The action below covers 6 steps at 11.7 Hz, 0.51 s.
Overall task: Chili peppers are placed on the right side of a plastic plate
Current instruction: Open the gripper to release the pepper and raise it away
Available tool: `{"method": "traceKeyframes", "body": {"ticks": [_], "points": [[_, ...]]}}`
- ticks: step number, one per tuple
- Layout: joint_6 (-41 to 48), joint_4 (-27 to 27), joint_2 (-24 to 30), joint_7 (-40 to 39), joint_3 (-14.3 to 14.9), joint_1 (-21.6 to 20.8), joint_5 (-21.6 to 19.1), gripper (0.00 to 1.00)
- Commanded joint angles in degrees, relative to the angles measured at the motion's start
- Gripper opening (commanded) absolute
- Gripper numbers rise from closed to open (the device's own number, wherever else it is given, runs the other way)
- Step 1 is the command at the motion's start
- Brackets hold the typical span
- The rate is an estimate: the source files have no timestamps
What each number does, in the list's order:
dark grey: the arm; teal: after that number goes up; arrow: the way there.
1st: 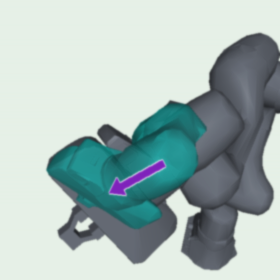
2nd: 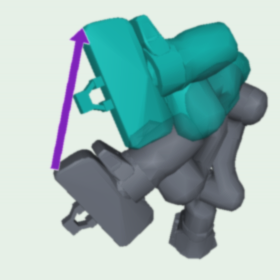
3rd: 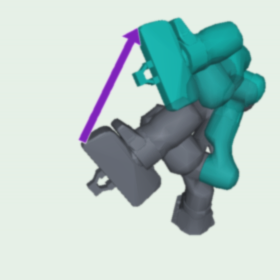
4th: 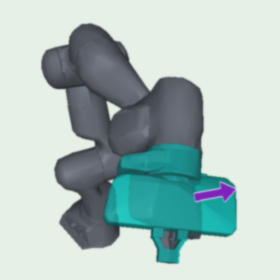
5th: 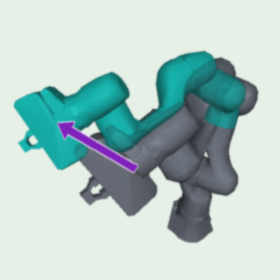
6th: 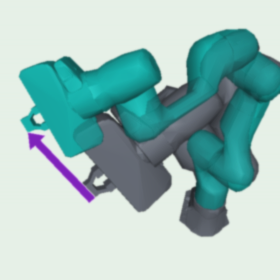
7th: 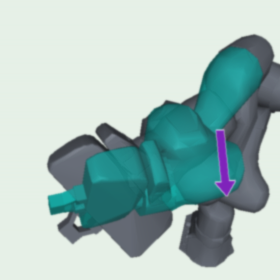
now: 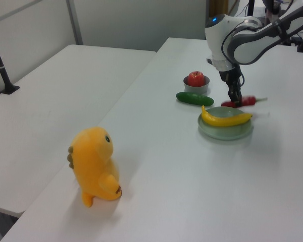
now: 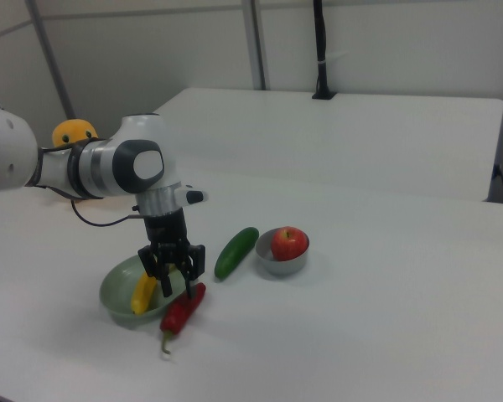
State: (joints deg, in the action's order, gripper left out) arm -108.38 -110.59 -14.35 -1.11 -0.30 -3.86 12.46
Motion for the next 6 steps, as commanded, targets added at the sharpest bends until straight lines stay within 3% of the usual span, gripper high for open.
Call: {"method": "traceKeyframes", "body": {"ticks": [1, 6], "points": [[1.07, -0.24, 0.72, -1.27, 0.21, 0.08, -0.51, 1.00], [0.98, 1.95, 3.17, 0.21, 0.21, 0.08, -1.47, 1.00]]}}
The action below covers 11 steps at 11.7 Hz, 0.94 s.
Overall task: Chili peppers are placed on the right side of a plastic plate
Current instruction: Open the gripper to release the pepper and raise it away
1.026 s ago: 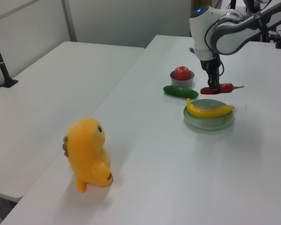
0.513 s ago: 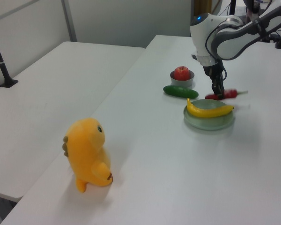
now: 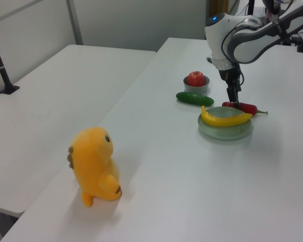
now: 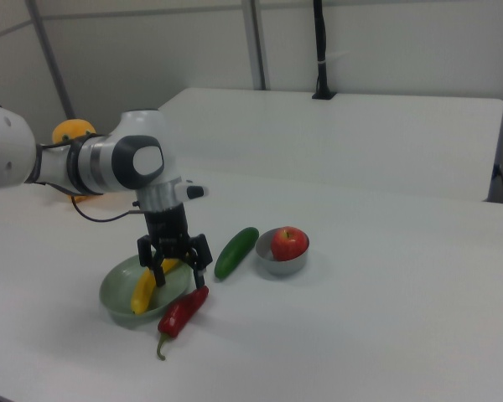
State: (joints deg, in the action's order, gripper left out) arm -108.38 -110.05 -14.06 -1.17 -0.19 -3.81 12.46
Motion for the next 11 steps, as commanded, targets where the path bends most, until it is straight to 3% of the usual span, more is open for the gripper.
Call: {"method": "traceKeyframes", "body": {"ticks": [1, 5, 9, 11], "points": [[0.72, 3.42, 3.42, 3.52, 0.10, 0.20, -2.52, 1.00], [-3.04, 6.25, 9.65, 11.42, 0.54, 0.47, -10.42, 1.00], [-5.96, 7.13, 10.72, 18.13, 0.28, -0.76, -11.40, 1.00], [-5.70, 7.13, 11.33, 18.14, 0.28, -3.65, -11.93, 1.00]]}}
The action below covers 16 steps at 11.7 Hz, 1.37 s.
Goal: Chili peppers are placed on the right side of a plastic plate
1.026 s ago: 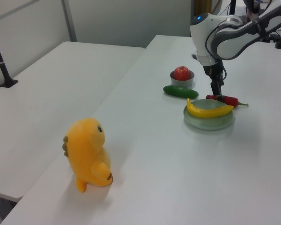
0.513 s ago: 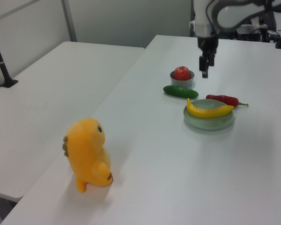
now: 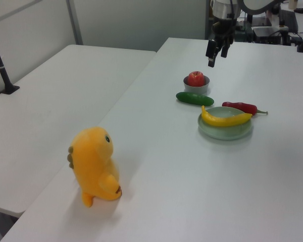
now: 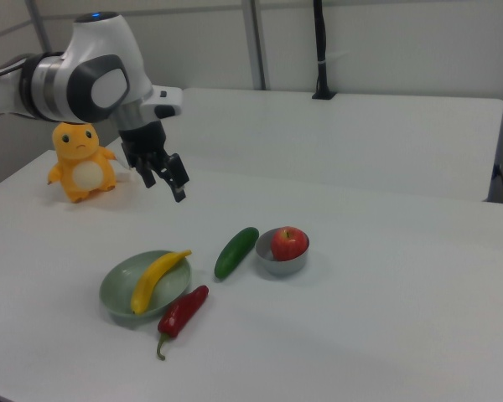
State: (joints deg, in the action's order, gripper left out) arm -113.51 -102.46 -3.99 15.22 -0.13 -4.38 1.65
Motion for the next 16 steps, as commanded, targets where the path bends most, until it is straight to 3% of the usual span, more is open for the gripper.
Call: {"method": "traceKeyframes", "body": {"ticks": [1, 12, 16], "points": [[-0.23, -0.63, 1.44, 1.74, -0.22, -4.05, -1.12, 1.00], [3.82, -3.53, 4.61, -0.27, -2.16, -4.24, -2.09, 1.00], [6.89, -3.54, 4.61, -9.42, -2.25, -4.15, -2.09, 1.00]]}}
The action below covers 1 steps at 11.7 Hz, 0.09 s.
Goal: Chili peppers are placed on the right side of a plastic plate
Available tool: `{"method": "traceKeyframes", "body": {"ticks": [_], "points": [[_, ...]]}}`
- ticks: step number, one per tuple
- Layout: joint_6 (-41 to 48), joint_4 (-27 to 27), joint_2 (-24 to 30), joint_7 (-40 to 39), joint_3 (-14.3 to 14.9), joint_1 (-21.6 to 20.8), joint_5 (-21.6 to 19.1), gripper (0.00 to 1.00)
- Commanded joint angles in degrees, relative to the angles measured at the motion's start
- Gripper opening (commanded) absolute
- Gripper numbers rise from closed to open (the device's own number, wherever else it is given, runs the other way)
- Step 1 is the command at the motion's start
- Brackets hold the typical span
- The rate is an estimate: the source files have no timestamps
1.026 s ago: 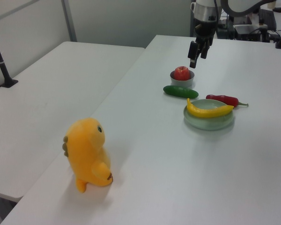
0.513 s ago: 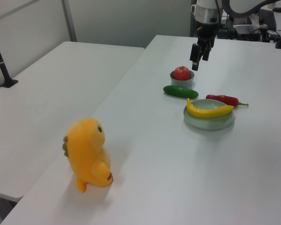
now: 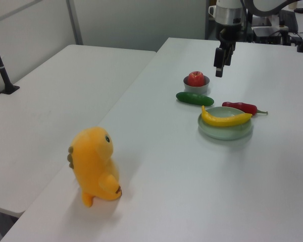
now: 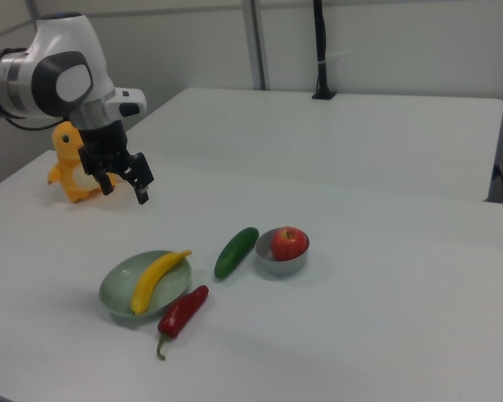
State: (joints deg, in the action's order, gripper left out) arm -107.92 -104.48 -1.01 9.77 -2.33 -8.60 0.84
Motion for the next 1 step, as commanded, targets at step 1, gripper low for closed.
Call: {"method": "traceKeyframes", "body": {"ticks": [1], "points": [[1.22, -1.51, 1.62, -3.97, -0.04, -0.01, -1.28, 1.00]]}}
